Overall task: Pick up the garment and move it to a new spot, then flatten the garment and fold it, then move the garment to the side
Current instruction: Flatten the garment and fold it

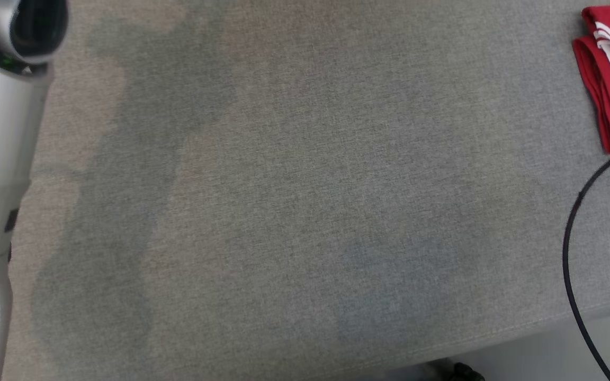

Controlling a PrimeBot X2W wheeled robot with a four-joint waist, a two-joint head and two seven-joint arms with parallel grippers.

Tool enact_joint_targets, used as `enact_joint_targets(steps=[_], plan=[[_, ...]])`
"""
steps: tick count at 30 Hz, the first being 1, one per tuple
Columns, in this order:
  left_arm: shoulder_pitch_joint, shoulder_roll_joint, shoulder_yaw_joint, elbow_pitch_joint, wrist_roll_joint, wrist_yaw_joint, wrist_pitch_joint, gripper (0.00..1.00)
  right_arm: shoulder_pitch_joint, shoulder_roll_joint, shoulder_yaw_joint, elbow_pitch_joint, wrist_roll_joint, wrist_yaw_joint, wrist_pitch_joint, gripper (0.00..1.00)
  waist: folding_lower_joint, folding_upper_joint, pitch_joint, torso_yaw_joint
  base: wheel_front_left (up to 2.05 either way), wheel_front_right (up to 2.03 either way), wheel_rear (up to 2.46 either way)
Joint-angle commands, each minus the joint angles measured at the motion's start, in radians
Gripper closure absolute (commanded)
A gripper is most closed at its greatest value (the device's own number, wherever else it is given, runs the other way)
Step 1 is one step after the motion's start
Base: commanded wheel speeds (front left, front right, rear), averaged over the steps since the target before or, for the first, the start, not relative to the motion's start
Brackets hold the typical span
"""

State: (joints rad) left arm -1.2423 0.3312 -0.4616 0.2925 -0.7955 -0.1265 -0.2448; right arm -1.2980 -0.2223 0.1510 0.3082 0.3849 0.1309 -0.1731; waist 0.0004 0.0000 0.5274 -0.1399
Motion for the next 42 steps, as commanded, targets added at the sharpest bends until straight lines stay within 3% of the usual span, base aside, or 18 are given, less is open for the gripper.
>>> enact_joint_targets(steps=[1,6,11,15,21,27,33,39,42], plan=[[-0.048,0.007,0.014,0.003,0.025,-0.004,-0.013,1.00,-0.054,0.010,-0.015,0.023,-0.007,-0.001,-0.035,1.00,-0.0004,0.0000,0.060,-0.059,0.00,0.00,0.00],[-0.078,-0.026,0.086,-0.082,0.043,-0.005,-0.019,1.00,-0.105,0.010,-0.002,0.076,-0.005,-0.001,-0.082,1.00,-0.0004,0.0000,0.078,-0.064,0.00,0.00,0.00],[0.047,-0.004,0.014,-0.122,-0.053,-0.005,-0.019,1.00,0.033,-0.058,0.092,0.079,0.083,-0.001,-0.088,1.00,-0.0004,0.0000,0.096,-0.046,0.00,0.00,0.00],[0.205,0.020,-0.083,-0.142,-0.104,-0.005,-0.019,1.00,0.234,-0.160,0.186,0.030,0.166,-0.001,-0.079,1.00,-0.0004,0.0000,0.082,-0.022,0.00,0.00,0.00],[0.436,0.116,-0.254,-0.185,-0.188,-0.005,-0.019,1.00,0.579,-0.272,0.222,-0.090,0.329,-0.001,0.015,1.00,-0.0004,0.0000,-0.011,-0.003,0.00,0.00,0.00],[0.633,0.229,-0.422,-0.190,-0.261,-0.005,-0.008,1.00,0.891,-0.305,0.157,-0.215,0.400,-0.001,0.216,1.00,-0.0004,0.0000,-0.141,-0.004,0.00,0.00,0.00],[0.793,0.287,-0.525,-0.198,-0.327,0.010,0.062,1.00,1.160,-0.270,0.025,-0.341,0.346,-0.001,0.428,1.00,-0.0004,0.0000,-0.237,0.001,0.00,0.00,0.00],[0.918,0.305,-0.562,-0.245,-0.393,0.077,0.101,1.00,1.388,-0.147,-0.134,-0.458,0.235,-0.001,0.666,1.00,-0.0004,0.0000,-0.287,0.021,0.00,0.00,0.00],[0.953,0.311,-0.566,-0.282,-0.415,0.100,0.106,1.00,1.443,-0.090,-0.189,-0.530,0.184,-0.001,0.734,1.00,-0.0004,0.0000,-0.301,0.033,0.00,0.00,0.00]])
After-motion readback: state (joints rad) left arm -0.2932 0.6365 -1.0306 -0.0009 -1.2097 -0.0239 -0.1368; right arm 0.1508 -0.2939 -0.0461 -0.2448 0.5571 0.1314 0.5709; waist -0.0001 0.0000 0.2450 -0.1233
